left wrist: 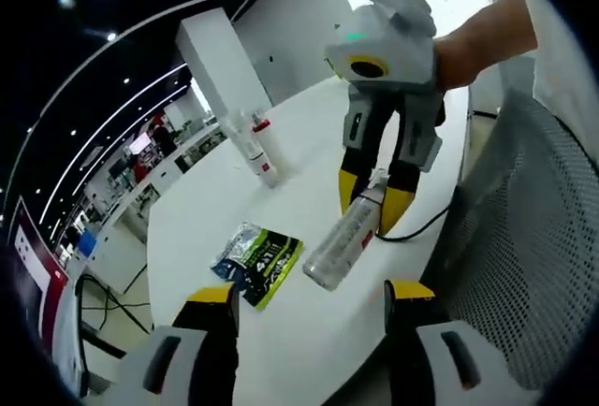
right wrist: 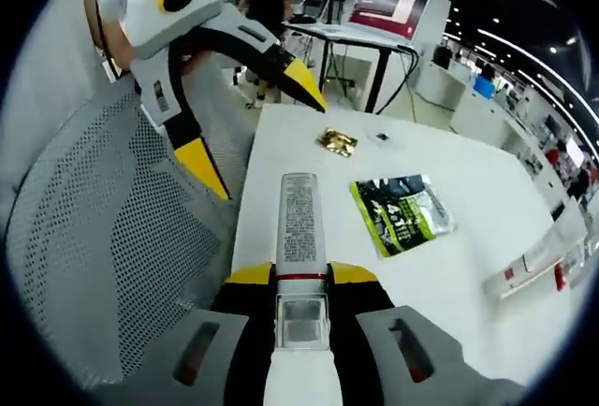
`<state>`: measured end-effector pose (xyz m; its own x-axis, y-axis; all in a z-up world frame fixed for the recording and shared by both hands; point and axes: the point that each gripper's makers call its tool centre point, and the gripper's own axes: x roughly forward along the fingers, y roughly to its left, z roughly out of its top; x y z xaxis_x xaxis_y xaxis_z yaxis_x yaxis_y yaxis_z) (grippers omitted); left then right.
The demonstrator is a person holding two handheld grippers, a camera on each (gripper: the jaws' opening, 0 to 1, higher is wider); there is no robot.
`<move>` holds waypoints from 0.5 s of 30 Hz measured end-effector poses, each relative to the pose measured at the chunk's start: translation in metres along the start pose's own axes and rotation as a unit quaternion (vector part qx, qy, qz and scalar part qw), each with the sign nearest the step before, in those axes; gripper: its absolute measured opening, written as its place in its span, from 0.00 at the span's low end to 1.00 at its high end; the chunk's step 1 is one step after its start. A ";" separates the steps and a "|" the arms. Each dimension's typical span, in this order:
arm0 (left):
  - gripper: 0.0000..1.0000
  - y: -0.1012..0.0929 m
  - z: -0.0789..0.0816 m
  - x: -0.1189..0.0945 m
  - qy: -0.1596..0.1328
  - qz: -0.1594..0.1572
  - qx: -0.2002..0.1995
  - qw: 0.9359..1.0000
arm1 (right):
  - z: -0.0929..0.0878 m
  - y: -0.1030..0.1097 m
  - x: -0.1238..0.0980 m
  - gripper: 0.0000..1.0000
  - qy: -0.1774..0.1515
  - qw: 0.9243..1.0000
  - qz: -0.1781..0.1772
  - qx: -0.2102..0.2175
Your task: Arrange the skincare products in the storage area until every visible bottle or jar stands upright without overlapping.
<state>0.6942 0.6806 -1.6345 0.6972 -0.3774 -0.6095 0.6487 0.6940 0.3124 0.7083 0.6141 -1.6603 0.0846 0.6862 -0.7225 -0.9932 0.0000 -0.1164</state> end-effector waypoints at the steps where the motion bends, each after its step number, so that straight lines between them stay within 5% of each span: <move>1: 0.63 -0.002 0.000 0.000 -0.001 0.000 0.002 1.000 | 0.001 0.002 0.001 0.18 0.004 1.000 0.003 -0.007; 5: 0.59 -0.008 -0.002 0.001 0.002 -0.003 0.017 1.000 | 0.001 0.005 0.005 0.18 0.011 1.000 0.009 -0.027; 9: 0.56 -0.020 -0.005 0.001 0.016 -0.017 0.080 0.996 | 0.002 0.008 0.010 0.18 0.023 0.998 0.016 -0.051; 15: 0.53 -0.019 -0.002 0.000 0.004 -0.018 0.064 0.998 | 0.002 0.017 0.015 0.18 0.040 0.994 0.025 -0.099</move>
<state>0.6814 0.6681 -1.6420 0.6711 -0.3957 -0.6269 0.7070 0.5962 0.3804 0.6930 0.6257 -1.6715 0.0504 0.6219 -0.7815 -0.9619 -0.1804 -0.2055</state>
